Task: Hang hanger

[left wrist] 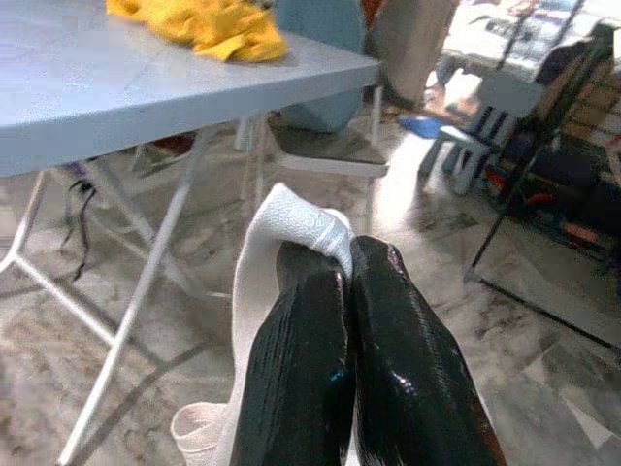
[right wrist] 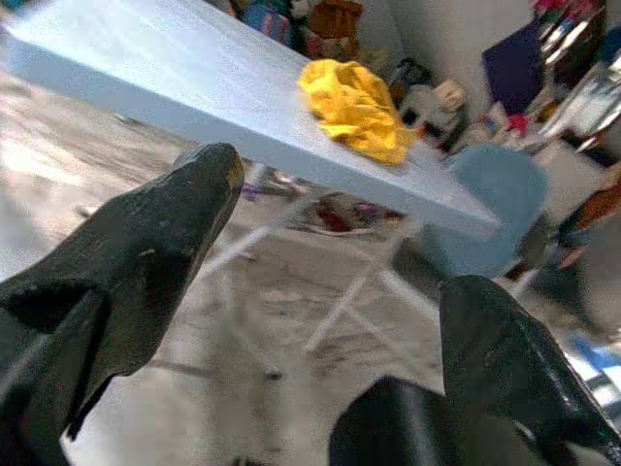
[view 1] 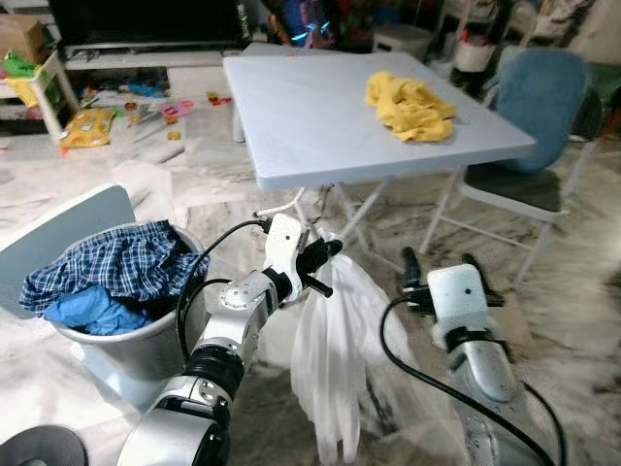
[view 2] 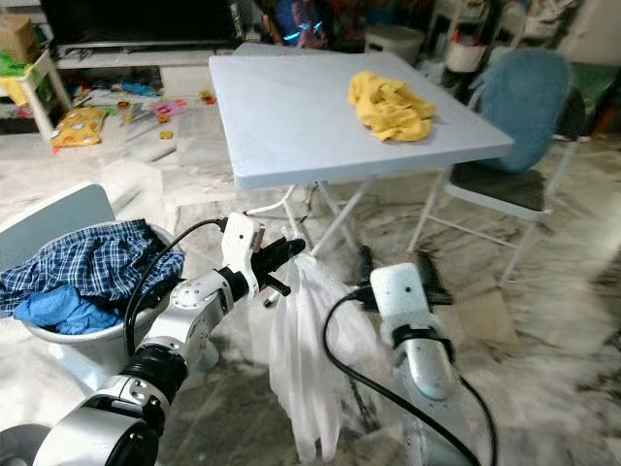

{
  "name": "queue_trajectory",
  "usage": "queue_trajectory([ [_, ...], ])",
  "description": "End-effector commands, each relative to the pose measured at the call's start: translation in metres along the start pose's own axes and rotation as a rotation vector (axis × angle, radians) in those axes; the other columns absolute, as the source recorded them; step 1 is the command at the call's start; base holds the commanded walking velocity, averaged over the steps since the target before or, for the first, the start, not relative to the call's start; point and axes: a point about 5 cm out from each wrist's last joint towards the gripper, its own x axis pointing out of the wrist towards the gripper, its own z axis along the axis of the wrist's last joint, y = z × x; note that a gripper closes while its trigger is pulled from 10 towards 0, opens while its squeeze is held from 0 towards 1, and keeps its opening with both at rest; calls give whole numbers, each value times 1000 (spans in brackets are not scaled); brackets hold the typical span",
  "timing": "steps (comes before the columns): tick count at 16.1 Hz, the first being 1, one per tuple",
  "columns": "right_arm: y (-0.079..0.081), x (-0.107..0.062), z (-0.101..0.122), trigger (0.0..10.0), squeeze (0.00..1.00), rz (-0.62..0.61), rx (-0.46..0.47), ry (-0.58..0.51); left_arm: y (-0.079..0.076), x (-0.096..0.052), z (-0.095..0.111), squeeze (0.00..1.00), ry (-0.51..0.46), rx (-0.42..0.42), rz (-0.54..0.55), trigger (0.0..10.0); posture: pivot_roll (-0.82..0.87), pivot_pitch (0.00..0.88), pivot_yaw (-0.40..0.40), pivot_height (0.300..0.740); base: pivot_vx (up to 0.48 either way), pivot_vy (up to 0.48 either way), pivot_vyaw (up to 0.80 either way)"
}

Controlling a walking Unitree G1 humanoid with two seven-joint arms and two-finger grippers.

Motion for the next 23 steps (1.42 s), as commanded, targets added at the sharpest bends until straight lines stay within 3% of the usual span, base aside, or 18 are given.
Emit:
queue_trajectory([
  [1,-17,-4,2,10000,0,-76,-37,-20,6,-1,9,0,-28,23,8,10000,22,0,-63,740,307,0,0],
  [4,-58,-21,1,10000,0,-207,-116,-8,26,-21,4,0,-15,-4,61,10000,16,0,-55,740,284,0,0],
  [7,-76,-31,-2,10000,0,-251,-158,16,35,-36,3,0,-22,-2,97,10000,21,0,-52,740,264,0,0],
  [12,-67,-37,-7,10000,0,-212,-84,47,19,-42,-7,0,-11,-6,62,10000,29,0,-50,740,103,0,0],
  [17,-58,-43,-14,10000,0,-184,-19,68,29,-52,-16,0,43,-40,128,10000,24,0,-30,740,0,0,-104],
  [23,-56,-42,-15,10000,0,-179,-12,75,29,-44,-11,0,37,-50,139,10000,17,0,-37,740,0,123,-800],
])
